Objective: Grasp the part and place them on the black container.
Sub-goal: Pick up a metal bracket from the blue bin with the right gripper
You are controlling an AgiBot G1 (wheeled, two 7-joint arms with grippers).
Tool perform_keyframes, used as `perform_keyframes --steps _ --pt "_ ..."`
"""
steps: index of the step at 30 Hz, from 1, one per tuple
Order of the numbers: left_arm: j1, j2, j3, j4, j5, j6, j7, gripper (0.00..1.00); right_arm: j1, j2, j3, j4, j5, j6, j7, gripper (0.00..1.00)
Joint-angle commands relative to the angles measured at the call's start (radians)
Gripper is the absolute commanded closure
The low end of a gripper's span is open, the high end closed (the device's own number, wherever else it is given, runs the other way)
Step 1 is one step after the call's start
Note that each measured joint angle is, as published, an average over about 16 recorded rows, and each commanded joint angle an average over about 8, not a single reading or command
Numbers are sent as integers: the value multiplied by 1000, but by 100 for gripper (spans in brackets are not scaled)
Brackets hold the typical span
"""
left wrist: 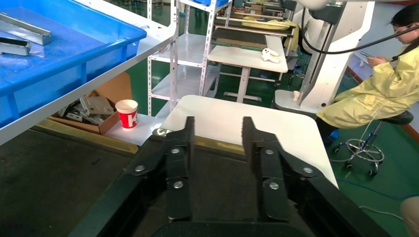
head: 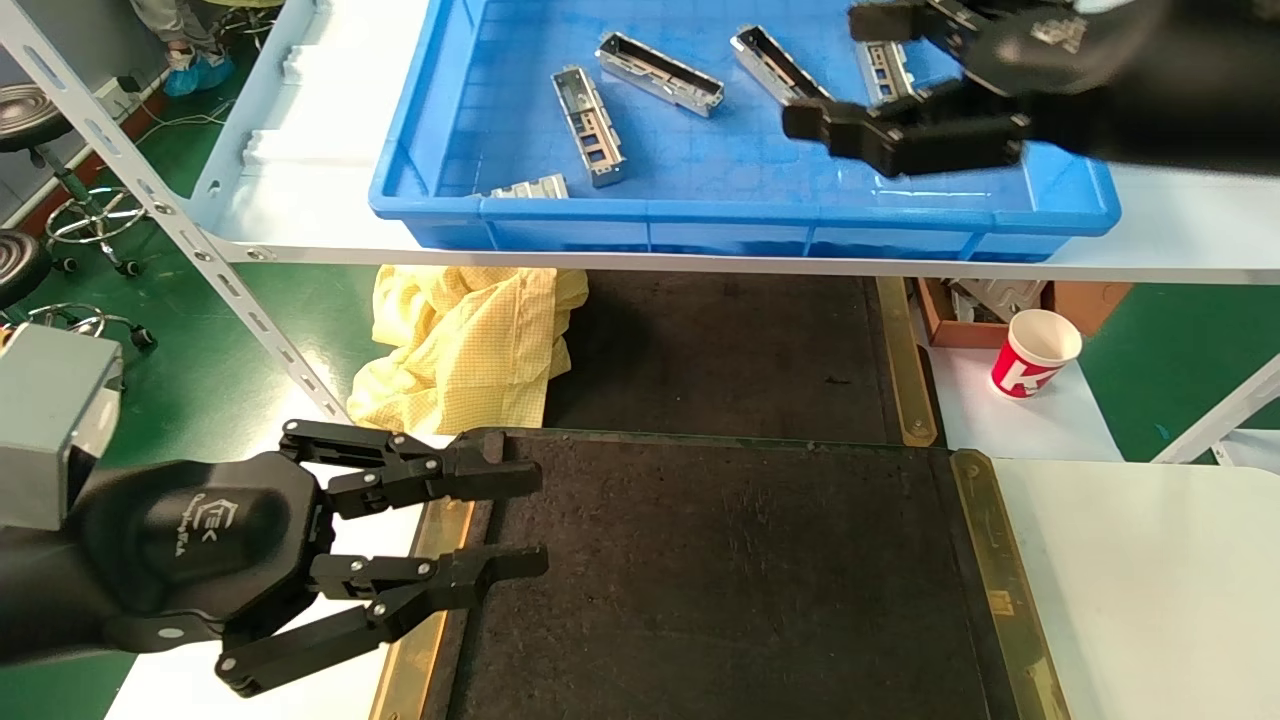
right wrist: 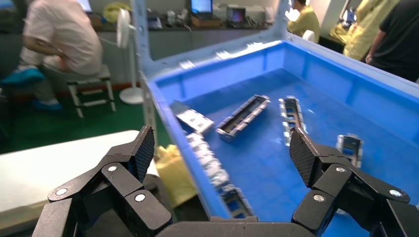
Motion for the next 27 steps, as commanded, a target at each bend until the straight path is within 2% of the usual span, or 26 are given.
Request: perform_keyframes --steps 1,10,27 --pt "0 0 0 0 0 0 0 0 55 -36 -21 -80 -40 -1 -27 0" --pt "0 0 0 0 0 0 0 0 161 -160 -64 -336 -136 139 -156 0" --pt "0 0 0 0 0 0 0 0 243 -310 -120 -537 -232 340 -251 0"
